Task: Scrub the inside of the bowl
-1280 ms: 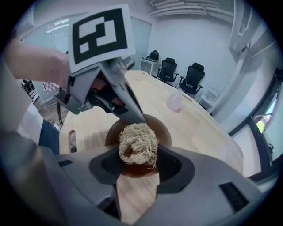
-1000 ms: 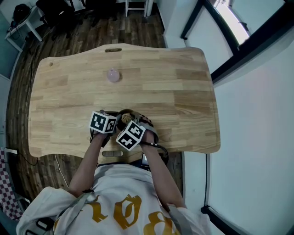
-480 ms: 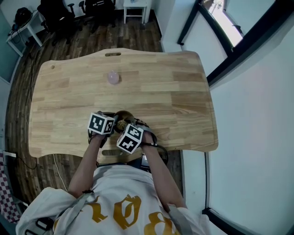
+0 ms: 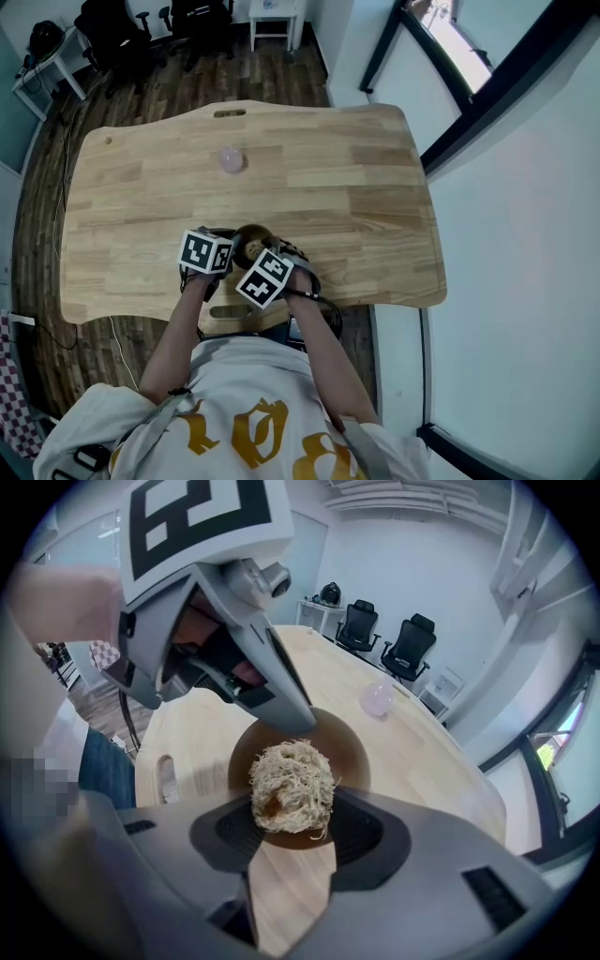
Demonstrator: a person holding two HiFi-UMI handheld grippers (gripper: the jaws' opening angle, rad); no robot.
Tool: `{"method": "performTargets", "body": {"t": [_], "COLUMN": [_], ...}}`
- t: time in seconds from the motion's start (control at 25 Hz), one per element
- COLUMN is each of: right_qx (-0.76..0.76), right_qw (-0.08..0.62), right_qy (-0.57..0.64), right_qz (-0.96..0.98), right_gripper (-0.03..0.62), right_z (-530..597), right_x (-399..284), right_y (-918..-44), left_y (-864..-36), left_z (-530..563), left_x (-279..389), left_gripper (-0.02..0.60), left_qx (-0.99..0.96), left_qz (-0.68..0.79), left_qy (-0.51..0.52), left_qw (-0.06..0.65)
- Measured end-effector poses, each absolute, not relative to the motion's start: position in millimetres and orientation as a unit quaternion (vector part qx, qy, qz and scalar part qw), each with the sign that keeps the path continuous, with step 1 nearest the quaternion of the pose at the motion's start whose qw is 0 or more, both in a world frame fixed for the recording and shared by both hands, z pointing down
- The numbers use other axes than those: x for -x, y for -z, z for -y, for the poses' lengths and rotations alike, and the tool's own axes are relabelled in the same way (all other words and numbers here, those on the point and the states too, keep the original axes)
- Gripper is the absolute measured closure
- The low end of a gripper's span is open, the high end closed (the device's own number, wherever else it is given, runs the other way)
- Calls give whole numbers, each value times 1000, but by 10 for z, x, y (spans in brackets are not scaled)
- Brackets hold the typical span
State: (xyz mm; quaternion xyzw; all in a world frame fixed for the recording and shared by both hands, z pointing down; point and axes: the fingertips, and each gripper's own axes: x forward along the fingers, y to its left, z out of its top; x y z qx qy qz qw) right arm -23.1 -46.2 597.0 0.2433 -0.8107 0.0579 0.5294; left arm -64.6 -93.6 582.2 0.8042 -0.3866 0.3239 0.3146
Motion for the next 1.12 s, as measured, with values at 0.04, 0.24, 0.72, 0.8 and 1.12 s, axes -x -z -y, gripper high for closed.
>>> {"method": "performTargets", "body": {"t": [0.04,0.24,0.72,0.8,1.12], "right_qx": [-252,-289,-214,-194,-206], "right_qw": [531,530,514,514,545], "right_qy": [-58,-51,-24,-31,-68], "right_qz": [807,796,831,835,810], "right_gripper": [413,413,413,413,413], "right_z": [497,660,464,399,391], "right_x": [210,146,445,488,407], "right_y": [-5968,-5910,-5953,-5973,-6076], "left_y": [-5828,-5816,-5910,-5924,-5931], "left_z": [933,937,906,897,927], "left_x": [642,602,685,710,821], "left_gripper": [563,557,557,557,557], "left_qx": [-804,-806,-800,-799,-797], "left_qz": [385,375,371,372,379], "left_qy": [-324,-316,-308,-311,-295], "left_qw": [317,332,357,355,366]}}
